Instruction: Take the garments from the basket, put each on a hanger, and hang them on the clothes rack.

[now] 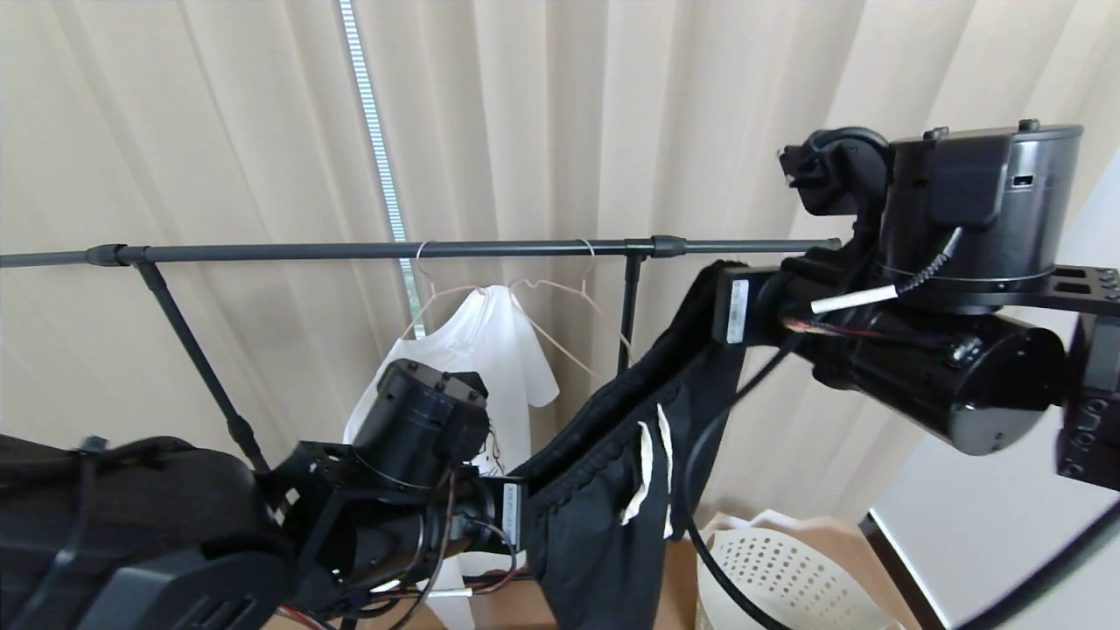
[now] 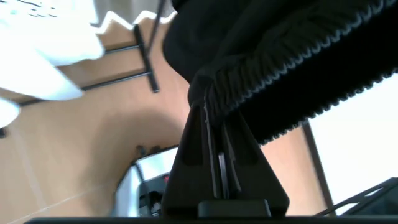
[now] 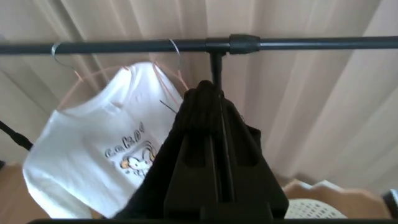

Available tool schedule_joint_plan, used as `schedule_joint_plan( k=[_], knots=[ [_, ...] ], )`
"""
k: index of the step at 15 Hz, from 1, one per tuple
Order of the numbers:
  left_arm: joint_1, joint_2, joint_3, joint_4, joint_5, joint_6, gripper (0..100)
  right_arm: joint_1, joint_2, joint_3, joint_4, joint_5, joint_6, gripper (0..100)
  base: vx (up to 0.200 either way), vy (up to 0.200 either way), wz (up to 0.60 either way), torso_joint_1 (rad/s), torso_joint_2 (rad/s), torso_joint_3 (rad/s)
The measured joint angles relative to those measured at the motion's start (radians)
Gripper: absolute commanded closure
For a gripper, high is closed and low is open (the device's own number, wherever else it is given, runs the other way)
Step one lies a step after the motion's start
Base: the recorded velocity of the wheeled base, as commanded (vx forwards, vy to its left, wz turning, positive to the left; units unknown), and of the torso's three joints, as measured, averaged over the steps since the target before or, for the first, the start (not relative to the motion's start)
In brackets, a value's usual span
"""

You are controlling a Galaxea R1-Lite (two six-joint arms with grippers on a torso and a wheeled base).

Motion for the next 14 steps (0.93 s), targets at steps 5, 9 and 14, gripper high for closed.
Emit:
schedule_joint_plan(
  k=[5, 9, 14],
  knots=[
    [0.064, -0.163, -0.082, 0.147, -0.003, 0.042, 100, 0.048, -0.137, -0.041, 0.568, 0.081, 0.001, 100, 0.000, 0.000, 0.00, 0.000, 0.00, 0.000],
    [0.070, -0.233, -0.073, 0.165, 0.000, 0.046, 100, 0.078, -0.129, -0.042, 0.571, 0.084, 0.003, 100, 0.000, 0.000, 0.00, 0.000, 0.00, 0.000],
    [0.159, -0.296, -0.050, 0.245, -0.002, 0.051, 100, 0.032, -0.111, -0.036, 0.568, 0.076, 0.002, 100, 0.000, 0.000, 0.00, 0.000, 0.00, 0.000]
  ],
)
